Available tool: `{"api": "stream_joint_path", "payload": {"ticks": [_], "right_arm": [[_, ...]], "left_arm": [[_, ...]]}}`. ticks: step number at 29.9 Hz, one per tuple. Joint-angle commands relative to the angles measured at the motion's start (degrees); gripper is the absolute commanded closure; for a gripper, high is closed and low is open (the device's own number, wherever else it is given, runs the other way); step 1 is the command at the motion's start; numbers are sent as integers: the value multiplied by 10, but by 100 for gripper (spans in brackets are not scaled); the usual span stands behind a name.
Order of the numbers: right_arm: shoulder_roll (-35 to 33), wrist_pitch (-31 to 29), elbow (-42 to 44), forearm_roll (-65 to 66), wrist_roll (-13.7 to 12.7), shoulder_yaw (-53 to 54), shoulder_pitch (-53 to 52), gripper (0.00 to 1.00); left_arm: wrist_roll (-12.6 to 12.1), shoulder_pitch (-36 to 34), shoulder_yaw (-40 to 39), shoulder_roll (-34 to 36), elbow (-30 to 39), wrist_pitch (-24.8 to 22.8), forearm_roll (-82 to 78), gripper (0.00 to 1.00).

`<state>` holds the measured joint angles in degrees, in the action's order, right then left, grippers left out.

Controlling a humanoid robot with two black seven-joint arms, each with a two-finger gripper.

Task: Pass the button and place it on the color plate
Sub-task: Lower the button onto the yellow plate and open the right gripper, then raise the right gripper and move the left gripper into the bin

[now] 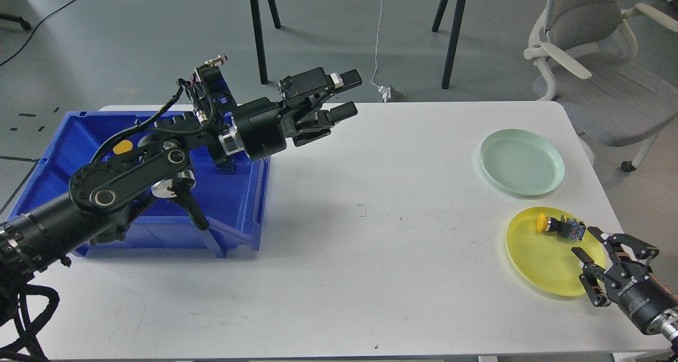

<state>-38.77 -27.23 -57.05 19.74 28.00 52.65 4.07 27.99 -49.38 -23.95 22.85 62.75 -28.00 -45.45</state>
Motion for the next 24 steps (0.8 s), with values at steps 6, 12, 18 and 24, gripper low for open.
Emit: {"api": "stream_joint_path", "payload": {"ticks": [6,12,18,24], "right_arm": [[3,-8,-76,-44,0,61,-16,35],[5,-8,-124,-45,0,54,-143,25],[62,-8,-117,-44,0,35,-259,15],[111,4,-88,-43,0,4,-302,13]], "left_arm": [[0,-1,-35,32,1,0,-1,16],[0,1,-57,80,3,0,0,15],[0,14,-46,153,13,0,-15,15],[0,10,-43,246,35,0,-114,14]]}}
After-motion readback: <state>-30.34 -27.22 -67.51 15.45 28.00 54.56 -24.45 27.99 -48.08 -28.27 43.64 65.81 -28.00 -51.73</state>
